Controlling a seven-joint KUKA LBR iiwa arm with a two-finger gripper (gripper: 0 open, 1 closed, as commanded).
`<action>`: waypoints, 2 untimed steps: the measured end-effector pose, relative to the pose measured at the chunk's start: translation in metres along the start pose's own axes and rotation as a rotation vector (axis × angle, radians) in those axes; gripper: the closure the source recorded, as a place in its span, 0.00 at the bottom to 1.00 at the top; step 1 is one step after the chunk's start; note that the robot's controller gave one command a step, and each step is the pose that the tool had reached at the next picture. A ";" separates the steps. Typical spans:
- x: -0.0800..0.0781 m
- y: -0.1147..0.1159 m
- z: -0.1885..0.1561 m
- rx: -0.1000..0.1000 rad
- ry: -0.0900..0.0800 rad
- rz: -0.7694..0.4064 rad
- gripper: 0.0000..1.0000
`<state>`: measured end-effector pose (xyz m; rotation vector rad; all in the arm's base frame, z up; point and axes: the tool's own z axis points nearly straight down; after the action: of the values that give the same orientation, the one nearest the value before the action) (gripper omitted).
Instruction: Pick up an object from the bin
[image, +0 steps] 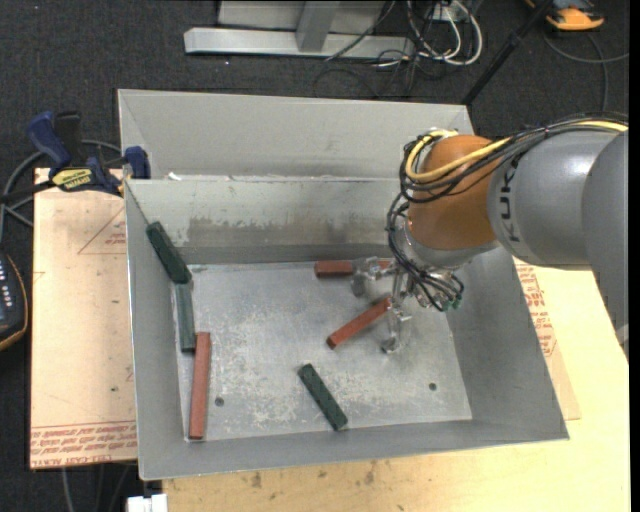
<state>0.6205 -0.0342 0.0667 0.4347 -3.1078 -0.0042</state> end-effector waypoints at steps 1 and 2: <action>0.001 0.013 -0.035 0.003 -0.008 0.017 0.00; 0.007 0.015 -0.047 0.003 -0.007 0.015 0.00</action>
Offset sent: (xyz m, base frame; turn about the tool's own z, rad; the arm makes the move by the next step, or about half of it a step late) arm -0.0054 0.0111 0.0333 0.0184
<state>0.6104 -0.0219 0.1136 0.4116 -3.1182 -0.0013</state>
